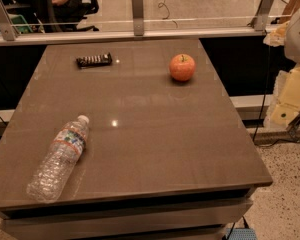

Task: Move rxbar chocolate near water bottle

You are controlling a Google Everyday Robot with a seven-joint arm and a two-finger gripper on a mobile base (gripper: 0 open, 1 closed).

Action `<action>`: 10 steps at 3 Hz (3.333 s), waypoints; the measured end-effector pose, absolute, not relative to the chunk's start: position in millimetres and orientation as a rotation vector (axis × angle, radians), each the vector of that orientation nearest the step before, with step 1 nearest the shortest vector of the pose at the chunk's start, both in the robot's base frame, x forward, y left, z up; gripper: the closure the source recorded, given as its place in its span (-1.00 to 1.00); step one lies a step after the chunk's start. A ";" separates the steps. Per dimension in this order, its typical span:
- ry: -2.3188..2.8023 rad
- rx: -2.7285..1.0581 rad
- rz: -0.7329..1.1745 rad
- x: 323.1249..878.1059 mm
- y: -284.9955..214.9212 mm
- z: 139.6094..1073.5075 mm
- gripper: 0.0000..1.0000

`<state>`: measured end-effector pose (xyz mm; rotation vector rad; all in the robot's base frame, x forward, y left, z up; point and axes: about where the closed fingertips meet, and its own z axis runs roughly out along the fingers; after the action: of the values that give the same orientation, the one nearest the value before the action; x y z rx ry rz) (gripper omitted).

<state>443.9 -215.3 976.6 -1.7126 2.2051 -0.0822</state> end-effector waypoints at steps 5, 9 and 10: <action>1.607 -1.879 0.339 591.5 -22.8 945.5 -1.00; 1.665 -1.706 0.496 727.2 90.1 867.8 -1.00; 1.692 -1.662 0.549 749.2 124.1 848.9 -1.00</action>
Offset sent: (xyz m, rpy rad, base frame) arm 0.1480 0.1466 -0.0257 0.3254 -0.0919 0.4166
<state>749.2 124.1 848.9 -1.6619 1.6916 0.5485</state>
